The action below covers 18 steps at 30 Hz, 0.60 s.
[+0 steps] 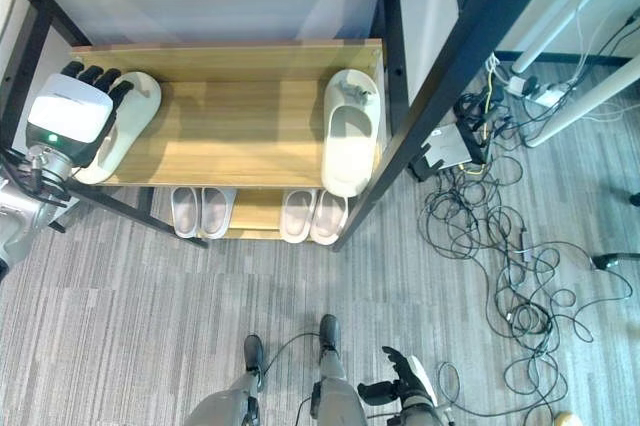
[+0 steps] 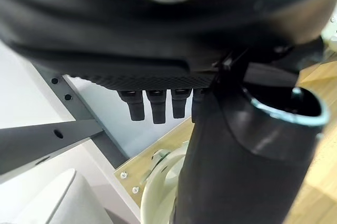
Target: Arrange the slippers neatly on the shoe rack.
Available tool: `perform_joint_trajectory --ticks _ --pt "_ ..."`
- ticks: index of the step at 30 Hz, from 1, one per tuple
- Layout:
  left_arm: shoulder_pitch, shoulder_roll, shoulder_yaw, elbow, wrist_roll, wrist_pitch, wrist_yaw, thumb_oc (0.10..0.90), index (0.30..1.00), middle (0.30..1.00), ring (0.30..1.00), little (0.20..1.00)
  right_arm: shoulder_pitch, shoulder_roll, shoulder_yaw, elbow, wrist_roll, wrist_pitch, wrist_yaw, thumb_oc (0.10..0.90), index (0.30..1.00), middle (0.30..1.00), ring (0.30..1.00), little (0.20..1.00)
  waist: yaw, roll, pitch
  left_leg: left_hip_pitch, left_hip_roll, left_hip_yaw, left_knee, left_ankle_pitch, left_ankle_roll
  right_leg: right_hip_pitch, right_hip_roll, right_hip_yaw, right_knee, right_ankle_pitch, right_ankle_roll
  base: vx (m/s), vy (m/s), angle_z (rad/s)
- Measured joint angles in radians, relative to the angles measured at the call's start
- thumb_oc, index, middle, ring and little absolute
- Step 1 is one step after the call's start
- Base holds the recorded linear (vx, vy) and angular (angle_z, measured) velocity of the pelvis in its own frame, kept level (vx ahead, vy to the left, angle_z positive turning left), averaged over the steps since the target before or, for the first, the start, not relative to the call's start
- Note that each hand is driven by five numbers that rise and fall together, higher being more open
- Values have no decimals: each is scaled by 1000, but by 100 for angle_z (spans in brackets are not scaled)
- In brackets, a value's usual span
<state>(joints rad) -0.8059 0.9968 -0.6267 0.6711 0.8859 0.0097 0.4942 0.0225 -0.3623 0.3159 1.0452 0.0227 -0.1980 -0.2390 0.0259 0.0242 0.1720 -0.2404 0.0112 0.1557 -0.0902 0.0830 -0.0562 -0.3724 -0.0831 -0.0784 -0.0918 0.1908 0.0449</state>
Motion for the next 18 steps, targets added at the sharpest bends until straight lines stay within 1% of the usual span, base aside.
perform_joint_trajectory --ticks 6,11,15,18 --pt "0 0 -1 -2 0 0 1 800 900 900 900 900 -1 -1 -1 0 1 0 -10 800 900 900 900 900 -1 9 -5 -9 -3 0 0 3 3 -9 -3 0 0 2 1 5 2 0" --pt "0 0 -1 -3 0 0 6 800 900 900 900 900 -1 -1 -1 0 1 0 -16 800 900 900 900 900 -9 24 -15 -23 -13 1 0 6 9 -22 -12 1 0 9 4 0 0 0" --pt "-3 -2 -3 -5 0 0 21 800 900 900 900 900 -1 -1 -1 0 1 0 -18 800 900 900 900 900 -13 25 -16 -24 -15 1 0 9 12 -22 -14 1 0 12 4 0 0 0" --pt "-27 -5 -40 -4 0 5 21 800 900 900 900 900 -1 -2 -1 0 1 0 -28 800 900 900 900 900 -13 26 -16 -25 -15 1 0 13 12 -24 -15 1 0 15 4 0 0 0"
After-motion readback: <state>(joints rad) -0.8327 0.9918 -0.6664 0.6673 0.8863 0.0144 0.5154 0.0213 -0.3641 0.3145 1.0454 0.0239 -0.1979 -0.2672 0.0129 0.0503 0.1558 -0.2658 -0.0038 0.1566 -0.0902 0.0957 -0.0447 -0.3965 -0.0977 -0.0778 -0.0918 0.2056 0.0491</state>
